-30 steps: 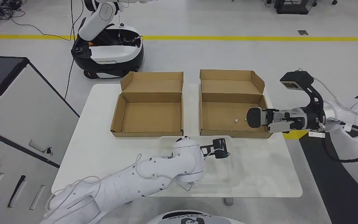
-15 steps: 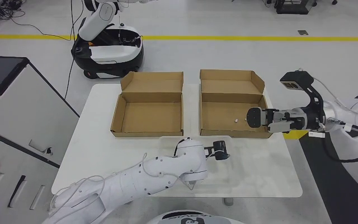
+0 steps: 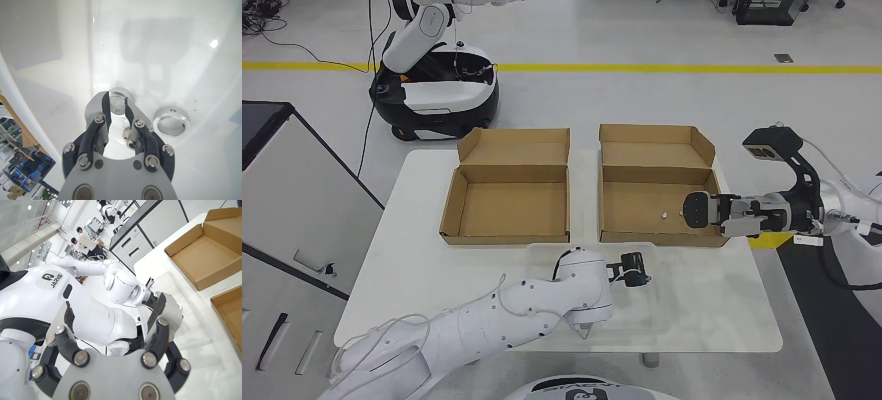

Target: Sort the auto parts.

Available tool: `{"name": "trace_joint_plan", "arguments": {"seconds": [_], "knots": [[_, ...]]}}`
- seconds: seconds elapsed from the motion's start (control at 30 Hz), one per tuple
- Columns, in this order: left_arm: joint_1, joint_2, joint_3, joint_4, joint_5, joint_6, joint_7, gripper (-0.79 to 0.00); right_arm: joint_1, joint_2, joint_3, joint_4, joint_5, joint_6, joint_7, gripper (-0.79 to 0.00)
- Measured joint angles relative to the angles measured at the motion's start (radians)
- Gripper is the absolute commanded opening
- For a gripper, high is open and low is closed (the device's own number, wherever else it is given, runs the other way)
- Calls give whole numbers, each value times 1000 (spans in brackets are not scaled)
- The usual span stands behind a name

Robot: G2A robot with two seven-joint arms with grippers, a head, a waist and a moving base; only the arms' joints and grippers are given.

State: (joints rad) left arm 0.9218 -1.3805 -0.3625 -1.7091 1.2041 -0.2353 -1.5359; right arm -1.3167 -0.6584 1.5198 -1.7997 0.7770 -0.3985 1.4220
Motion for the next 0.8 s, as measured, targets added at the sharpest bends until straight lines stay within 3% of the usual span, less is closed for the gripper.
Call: {"name": "trace_joint_plan", "arguments": {"seconds": [0.8], "knots": [[2, 50, -24, -69, -34, 8, 0, -443, 0, 0, 0, 0, 0, 0, 0, 0]]}}
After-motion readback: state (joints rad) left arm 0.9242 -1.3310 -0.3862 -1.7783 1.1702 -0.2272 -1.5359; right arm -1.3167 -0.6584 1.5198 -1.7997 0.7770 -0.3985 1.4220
